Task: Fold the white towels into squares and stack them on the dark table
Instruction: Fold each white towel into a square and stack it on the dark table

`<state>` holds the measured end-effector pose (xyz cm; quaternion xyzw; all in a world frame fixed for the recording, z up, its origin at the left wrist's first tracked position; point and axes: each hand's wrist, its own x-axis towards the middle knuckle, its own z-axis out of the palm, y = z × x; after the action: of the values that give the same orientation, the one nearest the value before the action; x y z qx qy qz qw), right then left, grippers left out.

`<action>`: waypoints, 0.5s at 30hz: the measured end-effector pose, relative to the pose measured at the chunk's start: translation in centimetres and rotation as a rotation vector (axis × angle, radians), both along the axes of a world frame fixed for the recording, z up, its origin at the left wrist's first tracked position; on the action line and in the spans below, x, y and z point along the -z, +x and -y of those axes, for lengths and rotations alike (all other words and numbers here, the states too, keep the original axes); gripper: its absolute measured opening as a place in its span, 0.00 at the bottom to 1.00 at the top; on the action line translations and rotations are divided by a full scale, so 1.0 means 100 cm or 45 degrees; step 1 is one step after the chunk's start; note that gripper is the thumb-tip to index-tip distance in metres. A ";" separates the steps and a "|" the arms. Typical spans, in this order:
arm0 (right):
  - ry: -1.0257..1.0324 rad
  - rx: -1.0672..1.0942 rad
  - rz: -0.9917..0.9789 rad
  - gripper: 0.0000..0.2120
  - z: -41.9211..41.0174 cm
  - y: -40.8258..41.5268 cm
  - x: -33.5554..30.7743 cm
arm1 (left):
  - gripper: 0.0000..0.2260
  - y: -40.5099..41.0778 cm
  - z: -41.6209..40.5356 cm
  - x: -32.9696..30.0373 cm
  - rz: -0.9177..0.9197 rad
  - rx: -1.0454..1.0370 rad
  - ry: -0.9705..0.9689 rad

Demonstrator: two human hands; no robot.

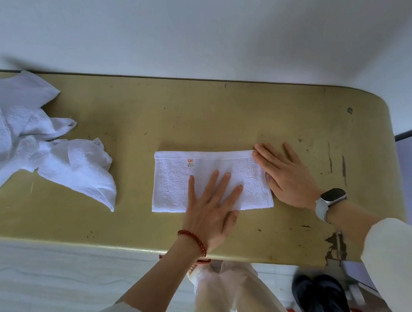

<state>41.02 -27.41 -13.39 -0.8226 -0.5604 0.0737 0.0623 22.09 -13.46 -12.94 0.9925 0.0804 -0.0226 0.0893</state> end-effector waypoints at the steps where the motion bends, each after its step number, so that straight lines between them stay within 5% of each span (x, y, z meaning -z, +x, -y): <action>1: -0.025 0.015 0.002 0.23 0.001 -0.002 -0.001 | 0.22 -0.002 -0.005 0.002 -0.034 0.012 0.006; 7: 0.030 0.046 0.000 0.24 0.020 -0.022 -0.008 | 0.23 0.004 -0.047 -0.004 0.040 0.111 -0.015; 15: 0.296 -0.228 -0.033 0.11 0.019 -0.051 -0.010 | 0.14 -0.016 -0.048 -0.012 0.194 0.036 0.045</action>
<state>35.91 -29.30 -12.38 -0.7556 -0.6353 0.0243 0.1574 20.51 -8.68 -11.73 0.9938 0.0599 0.0532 0.0773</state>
